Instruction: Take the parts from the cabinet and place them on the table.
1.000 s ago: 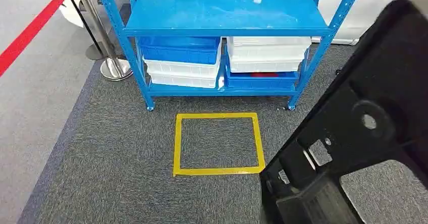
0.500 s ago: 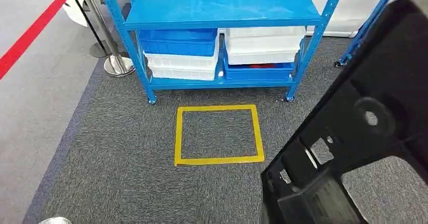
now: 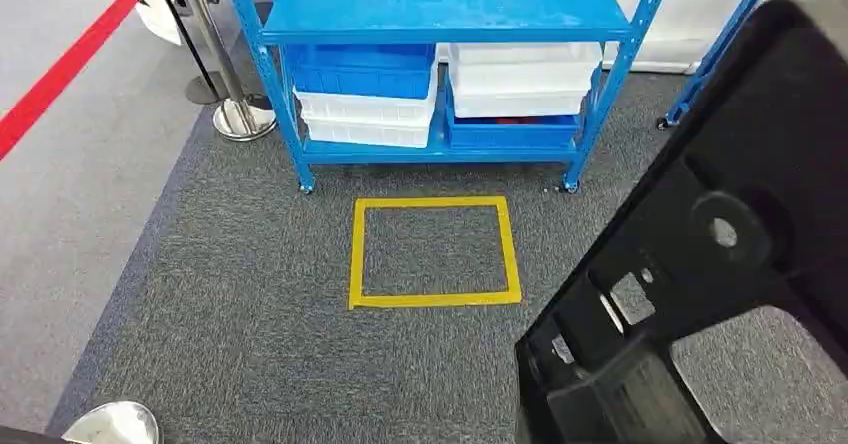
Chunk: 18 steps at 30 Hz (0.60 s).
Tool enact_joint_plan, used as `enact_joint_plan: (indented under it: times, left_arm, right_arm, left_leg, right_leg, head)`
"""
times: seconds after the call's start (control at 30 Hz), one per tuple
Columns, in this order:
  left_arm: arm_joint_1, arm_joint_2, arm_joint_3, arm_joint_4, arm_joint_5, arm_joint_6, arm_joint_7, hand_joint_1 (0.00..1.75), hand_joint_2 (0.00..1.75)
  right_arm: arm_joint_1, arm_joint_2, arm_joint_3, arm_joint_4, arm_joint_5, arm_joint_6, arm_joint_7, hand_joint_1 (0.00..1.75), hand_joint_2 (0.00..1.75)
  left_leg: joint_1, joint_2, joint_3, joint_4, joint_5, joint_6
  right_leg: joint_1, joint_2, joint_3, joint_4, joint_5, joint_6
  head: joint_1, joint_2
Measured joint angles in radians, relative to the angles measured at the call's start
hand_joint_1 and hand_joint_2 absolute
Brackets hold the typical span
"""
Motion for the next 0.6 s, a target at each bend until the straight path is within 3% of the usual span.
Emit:
enact_joint_plan:
  times: [0.07, 0.1, 0.13, 0.17, 0.23, 0.27, 0.3, 0.33, 0.43, 0.47, 0.5, 0.57, 0.6]
  left_arm:
    - [0.0, -0.001, 0.0, 0.0, 0.0, 0.0, 0.0, 0.0, 1.75]
    - [0.0, -0.002, 0.0, 0.0, 0.0, 0.0, 0.0, 0.0, 1.75]
    - [0.0, -0.002, 0.0, 0.0, 0.0, 0.0, 0.0, 0.0, 1.75]
    - [0.0, -0.003, -0.001, 0.0, 0.001, -0.001, 0.0, 0.0, 1.75]
    - [0.0, -0.005, -0.001, 0.0, 0.001, -0.002, 0.0, 0.0, 1.75]
    - [0.0, -0.005, -0.001, 0.0, 0.001, -0.002, 0.0, 0.0, 1.75]
    - [0.001, -0.004, -0.001, 0.0, 0.001, -0.002, 0.0, 0.0, 1.75]
    - [0.001, -0.005, -0.002, 0.0, 0.001, -0.002, 0.0, 0.0, 1.75]
    - [0.001, -0.003, -0.002, 0.0, 0.005, -0.005, 0.001, 0.0, 1.75]
    - [0.003, -0.004, -0.003, 0.0, 0.01, -0.009, 0.002, 0.0, 1.75]
    - [0.004, -0.005, -0.005, 0.0, 0.015, -0.011, 0.004, 0.0, 1.75]
    - [0.004, -0.004, -0.011, 0.0, 0.027, -0.013, 0.013, 0.0, 1.75]
    - [0.004, -0.004, -0.011, 0.0, 0.031, -0.015, 0.016, 0.0, 1.75]
  right_arm:
    - [0.0, 0.0, 0.0, 0.0, 0.0, 0.0, 0.0, 1.75, 1.75]
    - [0.0, 0.0, 0.0, 0.0, 0.0, 0.0, 0.001, 1.75, 1.75]
    - [0.0, 0.0, 0.0, 0.0, 0.0, 0.0, 0.002, 1.75, 1.75]
    - [0.0, 0.0, 0.0, 0.0, 0.0, 0.0, 0.003, 1.75, 1.75]
    - [0.0, 0.0, 0.0, 0.0, 0.0, 0.0, 0.006, 1.75, 1.75]
    - [0.0, 0.0, 0.0, 0.0, 0.0, 0.0, 0.006, 1.75, 1.75]
    - [-0.002, 0.0, 0.0, 0.0, 0.0, 0.0, 0.006, 1.75, 1.75]
    - [-0.001, 0.0, 0.0, 0.0, 0.0, 0.0, 0.006, 1.75, 1.75]
    - [0.002, 0.002, 0.0, 0.0, 0.018, 0.0, 0.011, 1.75, 1.75]
    - [0.003, 0.004, -0.002, 0.0, 0.027, 0.0, 0.014, 1.75, 1.75]
    - [0.007, 0.006, -0.005, 0.0, 0.038, 0.0, 0.016, 1.75, 1.75]
    - [0.029, 0.035, -0.031, 0.0, 0.072, 0.0, 0.013, 1.75, 1.75]
    - [0.035, 0.046, -0.043, 0.001, 0.085, 0.0, 0.01, 1.75, 1.75]
  left_leg:
    - [0.0, 0.002, -0.03, 0.001, 0.023, 0.004]
    - [0.0, 0.003, -0.049, 0.003, 0.036, 0.003]
    - [0.001, 0.004, -0.068, 0.007, 0.049, 0.001]
    - [0.002, 0.004, -0.083, 0.012, 0.06, -0.003]
    - [0.005, 0.004, -0.12, 0.027, 0.076, -0.011]
    - [0.005, 0.004, -0.136, 0.038, 0.083, -0.017]
    - [0.002, 0.002, -0.148, 0.049, 0.088, -0.024]
    - [0.002, 0.001, -0.151, 0.054, 0.093, -0.03]
    - [0.004, 0.001, -0.161, 0.048, 0.119, -0.052]
    - [0.009, -0.001, -0.165, 0.058, 0.109, -0.058]
    - [0.01, -0.002, -0.179, 0.086, 0.059, -0.062]
    - [0.011, -0.003, -0.214, 0.222, -0.067, -0.068]
    - [0.012, -0.003, -0.229, 0.294, -0.101, -0.07]
  right_leg:
    - [-0.007, 0.001, -0.031, 0.133, -0.124, 0.009]
    - [-0.01, 0.001, -0.043, 0.204, -0.154, 0.013]
    - [-0.013, 0.001, -0.042, 0.249, -0.145, 0.017]
    - [-0.017, 0.001, -0.024, 0.25, -0.11, 0.02]
    - [-0.023, 0.0, 0.065, 0.157, -0.028, 0.024]
    - [-0.026, 0.0, 0.136, 0.064, -0.024, 0.024]
    - [-0.024, 0.002, 0.204, -0.041, -0.073, 0.023]
    - [-0.018, 0.006, 0.226, -0.087, -0.095, 0.012]
    - [-0.014, 0.003, 0.204, -0.083, -0.084, -0.009]
    - [-0.018, -0.001, 0.195, -0.087, -0.07, -0.022]
    - [-0.016, -0.002, 0.185, -0.087, -0.063, -0.031]
    - [-0.012, -0.006, 0.162, -0.086, -0.044, -0.037]
    - [-0.009, -0.007, 0.149, -0.085, -0.034, -0.039]
  head:
    - [0.001, 0.0]
    - [0.001, 0.0]
    - [0.001, 0.0]
    - [0.002, 0.0]
    - [0.001, 0.0]
    - [0.002, 0.0]
    - [0.002, 0.0]
    - [-0.002, 0.0]
    - [0.0, 0.0]
    - [0.001, 0.0]
    - [-0.003, 0.0]
    - [-0.003, 0.0]
    - [-0.004, 0.0]
